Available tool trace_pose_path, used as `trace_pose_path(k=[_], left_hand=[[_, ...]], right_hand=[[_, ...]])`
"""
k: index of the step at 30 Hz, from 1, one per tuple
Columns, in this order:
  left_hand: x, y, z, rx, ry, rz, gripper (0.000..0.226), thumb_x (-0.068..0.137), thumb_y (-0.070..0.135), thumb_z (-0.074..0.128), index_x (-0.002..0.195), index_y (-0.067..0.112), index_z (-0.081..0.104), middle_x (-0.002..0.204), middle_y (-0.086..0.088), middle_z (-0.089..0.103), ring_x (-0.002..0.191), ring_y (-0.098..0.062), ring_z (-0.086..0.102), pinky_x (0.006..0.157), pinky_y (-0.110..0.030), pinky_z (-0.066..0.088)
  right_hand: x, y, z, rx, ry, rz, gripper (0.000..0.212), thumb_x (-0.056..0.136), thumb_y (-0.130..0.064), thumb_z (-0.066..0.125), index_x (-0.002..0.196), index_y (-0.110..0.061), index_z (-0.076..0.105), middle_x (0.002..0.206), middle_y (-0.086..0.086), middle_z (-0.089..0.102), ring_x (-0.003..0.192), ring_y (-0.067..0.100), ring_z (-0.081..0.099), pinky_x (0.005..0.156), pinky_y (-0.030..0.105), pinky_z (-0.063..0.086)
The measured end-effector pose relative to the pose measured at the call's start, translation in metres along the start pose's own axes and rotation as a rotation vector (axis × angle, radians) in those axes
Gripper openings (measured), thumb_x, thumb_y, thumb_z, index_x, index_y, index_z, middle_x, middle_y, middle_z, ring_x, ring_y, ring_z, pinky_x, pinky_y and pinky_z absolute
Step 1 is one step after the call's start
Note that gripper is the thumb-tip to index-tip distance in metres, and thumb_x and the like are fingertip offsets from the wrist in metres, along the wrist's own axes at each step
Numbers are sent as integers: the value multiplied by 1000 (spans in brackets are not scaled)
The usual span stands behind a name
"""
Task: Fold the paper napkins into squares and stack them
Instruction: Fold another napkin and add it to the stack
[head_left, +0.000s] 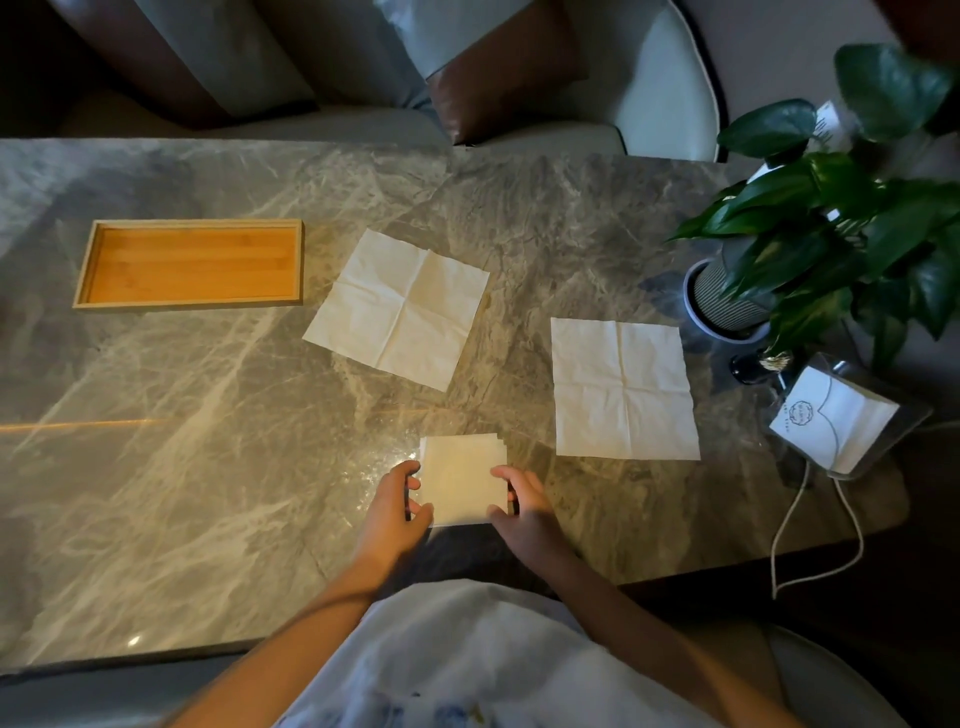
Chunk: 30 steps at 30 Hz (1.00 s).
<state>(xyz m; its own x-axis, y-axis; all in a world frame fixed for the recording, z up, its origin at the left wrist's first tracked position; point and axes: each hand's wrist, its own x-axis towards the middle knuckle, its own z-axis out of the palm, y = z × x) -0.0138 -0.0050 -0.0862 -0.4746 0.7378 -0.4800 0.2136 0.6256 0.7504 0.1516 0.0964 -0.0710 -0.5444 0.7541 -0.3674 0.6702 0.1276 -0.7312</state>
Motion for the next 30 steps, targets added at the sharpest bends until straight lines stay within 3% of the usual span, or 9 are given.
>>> trace_pose_path(k=[6, 9, 13, 20, 24, 30], left_hand=[[-5, -1, -10, 149, 2, 169, 52, 82, 15, 64, 131, 15, 44, 127, -10, 48, 108, -23, 54, 94, -42, 50], [-5, 7, -10, 276, 47, 277, 54, 85, 21, 64, 133, 11, 43, 137, -11, 47, 125, -26, 45, 106, -42, 39], [-5, 27, -2, 481, 21, 355, 64, 91, 35, 56, 146, 16, 28, 158, -7, 19, 146, -27, 15, 118, -49, 19], [8, 62, 40, 669, -44, 364, 70, 96, 45, 38, 150, 21, 0, 160, -3, -10, 147, -24, -12, 119, -47, -2], [16, 82, 72, 649, -71, 380, 74, 94, 48, 42, 150, 23, 0, 161, -1, -6, 147, -22, -11, 118, -47, -3], [35, 110, 107, 715, -42, 424, 73, 91, 53, 43, 149, 22, 11, 160, 2, 13, 147, -21, 3, 117, -51, 0]], right_hand=[[-7, 4, 3, 25, 69, 26, 47, 89, -9, 62, 133, -17, 48, 143, 3, 42, 129, 14, 42, 98, 14, 37], [-8, 13, -4, 110, 143, 138, 45, 91, -12, 58, 134, -20, 47, 143, 2, 42, 128, 15, 43, 101, 25, 42], [-7, 31, -23, 132, 172, 203, 45, 91, -17, 57, 134, -26, 46, 145, -1, 40, 130, 16, 42, 102, 31, 40], [-2, 60, -74, 31, 149, 127, 48, 90, -13, 58, 136, -24, 45, 149, -2, 38, 138, 14, 34, 109, 24, 28], [0, 79, -104, -61, 128, 102, 54, 91, -16, 59, 141, -22, 41, 157, -2, 28, 145, 13, 22, 115, 27, 22], [12, 103, -153, -133, 150, 21, 50, 90, -14, 61, 138, -13, 46, 154, 8, 33, 144, 23, 25, 117, 36, 24]])
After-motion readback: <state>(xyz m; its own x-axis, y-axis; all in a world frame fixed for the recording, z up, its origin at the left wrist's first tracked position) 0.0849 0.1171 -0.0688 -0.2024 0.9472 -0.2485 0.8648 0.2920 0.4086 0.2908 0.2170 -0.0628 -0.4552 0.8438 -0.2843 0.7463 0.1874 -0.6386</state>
